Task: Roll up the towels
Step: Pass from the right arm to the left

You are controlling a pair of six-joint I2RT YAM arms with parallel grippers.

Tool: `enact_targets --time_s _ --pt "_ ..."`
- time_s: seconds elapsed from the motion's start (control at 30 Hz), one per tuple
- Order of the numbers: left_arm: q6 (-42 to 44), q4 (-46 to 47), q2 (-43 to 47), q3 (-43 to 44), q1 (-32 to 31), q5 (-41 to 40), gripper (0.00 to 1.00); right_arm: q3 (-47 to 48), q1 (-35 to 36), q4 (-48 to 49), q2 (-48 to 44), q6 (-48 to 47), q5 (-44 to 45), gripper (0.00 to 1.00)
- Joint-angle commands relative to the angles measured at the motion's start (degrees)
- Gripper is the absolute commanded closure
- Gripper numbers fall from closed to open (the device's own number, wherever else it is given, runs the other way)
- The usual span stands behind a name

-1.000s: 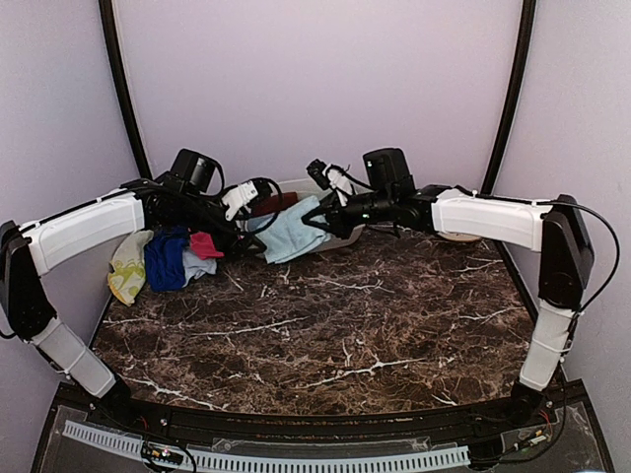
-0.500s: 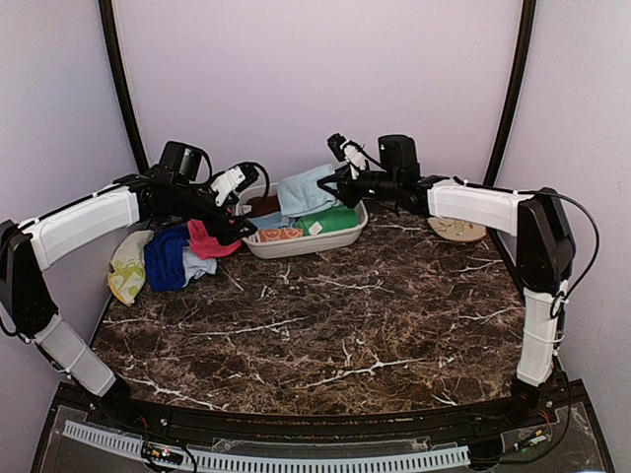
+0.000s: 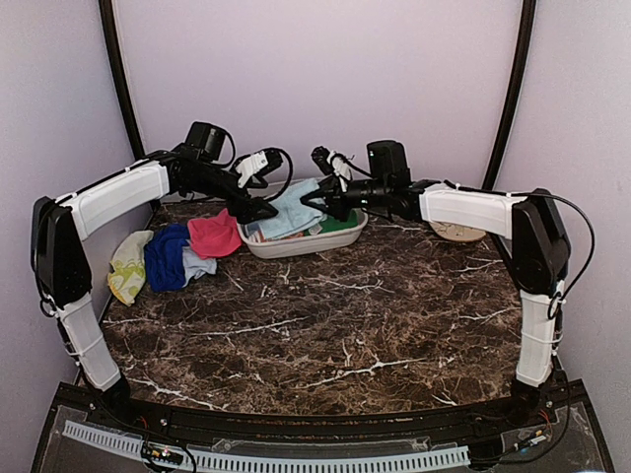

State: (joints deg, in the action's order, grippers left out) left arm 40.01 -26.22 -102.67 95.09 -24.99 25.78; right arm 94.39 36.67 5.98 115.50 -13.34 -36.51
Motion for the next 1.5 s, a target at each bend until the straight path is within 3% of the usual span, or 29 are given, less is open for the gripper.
enact_targets --time_s 0.0,0.1,0.2,0.27,0.37,0.43,0.57,0.7,0.9,1.1,1.17,1.27,1.3,1.4,1.43,1.47 --pt "3.62 -5.80 -1.08 3.31 0.15 6.25 0.12 -1.60 1.02 1.25 -2.24 -1.58 -5.68 1.00" --pt "6.29 -9.14 -1.92 4.15 0.10 9.78 0.13 -2.00 1.21 1.38 -2.47 -1.54 -7.52 1.00" --pt "7.47 -12.06 -3.69 6.06 0.10 12.38 0.22 -1.59 1.47 1.89 -2.10 -1.50 -8.35 1.00" --pt "8.41 -14.92 -5.66 8.44 0.07 13.74 0.38 -1.32 1.56 2.84 -1.76 -1.24 -8.32 1.00" --pt "9.41 -20.57 -9.51 13.49 0.05 15.16 0.73 -1.26 1.65 4.67 -1.10 -0.99 -8.13 1.00" --pt "8.93 -21.44 -11.19 15.45 0.05 14.74 0.84 -0.88 1.70 5.36 -0.48 -1.21 -7.68 1.00" --pt "8.33 -19.19 -11.85 15.78 0.05 12.88 0.85 -1.09 1.74 7.67 0.12 -2.12 -5.52 1.00" --pt "8.03 -17.31 -11.89 15.63 0.05 12.27 0.70 -0.38 1.61 8.33 1.02 -3.40 -4.98 1.00" --pt "10.19 -18.52 -12.84 15.72 -0.26 12.40 0.71 1.63 1.15 8.62 2.46 -3.50 -6.04 1.00" --pt "11.53 -20.23 -13.43 16.04 -0.37 13.89 0.62 1.82 0.71 8.97 2.88 -3.38 -7.68 1.00" --pt "11.80 -21.16 -13.56 16.47 -0.35 14.45 0.64 1.65 0.73 9.07 2.84 -3.44 -7.89 1.00" --pt "12.63 -22.65 -14.30 17.57 -0.36 14.84 0.95 1.02 0.56 10.02 2.57 -3.32 -7.73 1.00" --pt "12.30 -22.80 -14.69 18.02 -0.36 14.44 1.00 0.69 0.52 10.58 2.42 -3.23 -7.72 1.00" --pt "11.11 -21.50 -15.61 18.96 -0.37 12.00 1.00 0.11 0.48 12.35 2.37 -2.30 -4.81 1.00" --pt "9.45 -18.88 -15.56 18.60 -0.36 9.64 1.00 -0.09 0.50 13.28 2.40 -1.60 -2.77 0.90" --pt "7.80 -15.48 -15.54 18.25 -0.32 6.40 1.00 -0.64 0.40 14.67 2.28 -0.62 0.24 0.72"
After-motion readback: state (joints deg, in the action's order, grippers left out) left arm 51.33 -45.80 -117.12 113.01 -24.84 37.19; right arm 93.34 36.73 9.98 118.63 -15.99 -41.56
